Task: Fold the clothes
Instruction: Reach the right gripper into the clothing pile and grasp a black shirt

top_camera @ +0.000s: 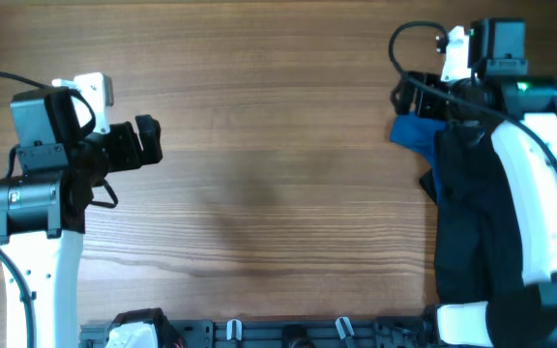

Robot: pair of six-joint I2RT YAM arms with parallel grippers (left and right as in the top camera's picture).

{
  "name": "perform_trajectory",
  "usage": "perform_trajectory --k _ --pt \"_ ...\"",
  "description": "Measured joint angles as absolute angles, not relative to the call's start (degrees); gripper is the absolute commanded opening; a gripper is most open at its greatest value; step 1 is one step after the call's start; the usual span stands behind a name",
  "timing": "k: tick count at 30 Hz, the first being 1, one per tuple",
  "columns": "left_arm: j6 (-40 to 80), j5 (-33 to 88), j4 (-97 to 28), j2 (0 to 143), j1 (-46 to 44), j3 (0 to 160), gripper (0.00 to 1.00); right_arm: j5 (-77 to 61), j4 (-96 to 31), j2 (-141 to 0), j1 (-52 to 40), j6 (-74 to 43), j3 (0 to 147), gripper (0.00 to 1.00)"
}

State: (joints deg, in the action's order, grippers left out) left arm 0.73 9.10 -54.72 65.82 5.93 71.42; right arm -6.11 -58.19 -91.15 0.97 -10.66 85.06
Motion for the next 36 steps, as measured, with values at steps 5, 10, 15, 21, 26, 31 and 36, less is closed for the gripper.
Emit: perform_trajectory --k 5,10,15,21,26,31,36 --pt "0.73 9.50 -55.33 65.98 5.93 71.42 1.00 0.60 -59.64 -98.30 6.96 -17.63 85.08 0.94" --pt "0.73 9.50 -55.33 66.02 5.93 71.44 1.00 2.39 -58.96 -108.16 9.93 -20.78 84.99 0.90" --pt "0.73 9.50 -55.33 66.02 5.93 71.44 1.00 2.63 -57.63 -114.10 9.91 -21.45 84.88 0.79" --pt "0.73 9.52 -55.33 66.02 5.93 71.44 1.00 1.50 -54.89 -116.97 9.91 -19.84 84.86 0.14" --pt "0.73 9.50 -55.33 66.02 5.93 71.44 1.00 1.50 -55.20 -116.14 10.17 -17.45 84.88 0.04" --pt "0.73 9.52 -55.90 66.02 5.93 71.44 1.00 1.43 -55.77 -109.82 11.33 -16.27 84.90 0.22" --pt "0.73 9.52 -57.23 66.02 5.93 71.44 1.00 1.26 -57.19 -104.66 11.99 -15.38 85.34 0.04"
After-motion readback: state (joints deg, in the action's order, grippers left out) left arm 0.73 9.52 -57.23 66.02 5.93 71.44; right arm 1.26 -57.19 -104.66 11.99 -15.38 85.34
